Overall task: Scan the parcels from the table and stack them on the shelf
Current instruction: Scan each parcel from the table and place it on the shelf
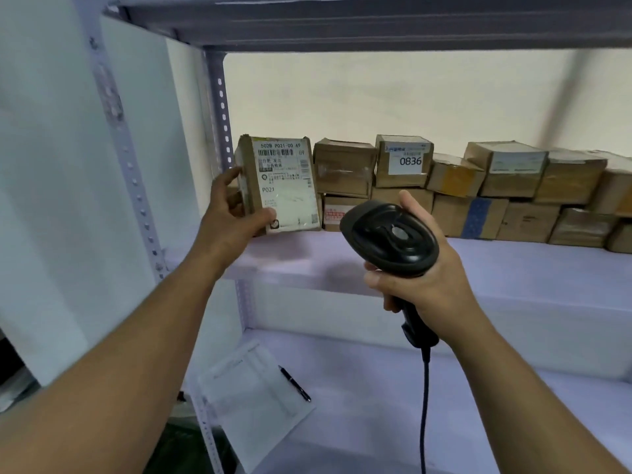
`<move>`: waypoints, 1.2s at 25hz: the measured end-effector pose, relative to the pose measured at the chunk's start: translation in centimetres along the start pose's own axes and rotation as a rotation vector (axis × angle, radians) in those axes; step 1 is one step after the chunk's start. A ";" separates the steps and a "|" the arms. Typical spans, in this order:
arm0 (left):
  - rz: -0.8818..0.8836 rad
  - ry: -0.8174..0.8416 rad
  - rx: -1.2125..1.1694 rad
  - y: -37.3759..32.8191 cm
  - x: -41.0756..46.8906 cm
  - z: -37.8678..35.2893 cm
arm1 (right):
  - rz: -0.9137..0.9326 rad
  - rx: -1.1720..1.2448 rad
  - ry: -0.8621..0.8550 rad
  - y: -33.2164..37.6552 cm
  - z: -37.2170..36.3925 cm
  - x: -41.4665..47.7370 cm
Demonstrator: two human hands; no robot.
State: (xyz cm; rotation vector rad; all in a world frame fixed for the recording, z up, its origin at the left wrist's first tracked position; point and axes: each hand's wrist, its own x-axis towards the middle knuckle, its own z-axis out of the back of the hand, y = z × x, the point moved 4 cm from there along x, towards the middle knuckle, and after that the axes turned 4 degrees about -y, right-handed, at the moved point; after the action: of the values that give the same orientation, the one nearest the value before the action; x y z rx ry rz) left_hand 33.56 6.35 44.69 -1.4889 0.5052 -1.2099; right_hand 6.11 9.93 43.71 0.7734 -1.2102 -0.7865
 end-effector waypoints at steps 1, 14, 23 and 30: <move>0.000 0.002 -0.013 -0.2 1.7 0.1 | 0.010 -0.006 -0.018 -0.1 -0.5 1.0; 0.041 0.263 0.123 2.2 19.3 -3.0 | -0.013 -0.152 -0.282 -1.2 -5.9 7.8; -0.118 0.369 0.328 4.3 20.7 -3.8 | -0.055 -0.236 -0.390 -1.9 -7.6 7.1; -0.228 0.235 0.393 4.0 18.3 -3.0 | -0.074 -0.234 -0.410 -1.1 -6.7 5.5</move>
State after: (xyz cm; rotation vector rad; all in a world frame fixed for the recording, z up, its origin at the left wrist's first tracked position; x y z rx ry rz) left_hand 39.23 -11.42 48.18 -1.0945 0.2337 -1.5736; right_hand 13.44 5.30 44.25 0.4779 -1.4251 -1.1638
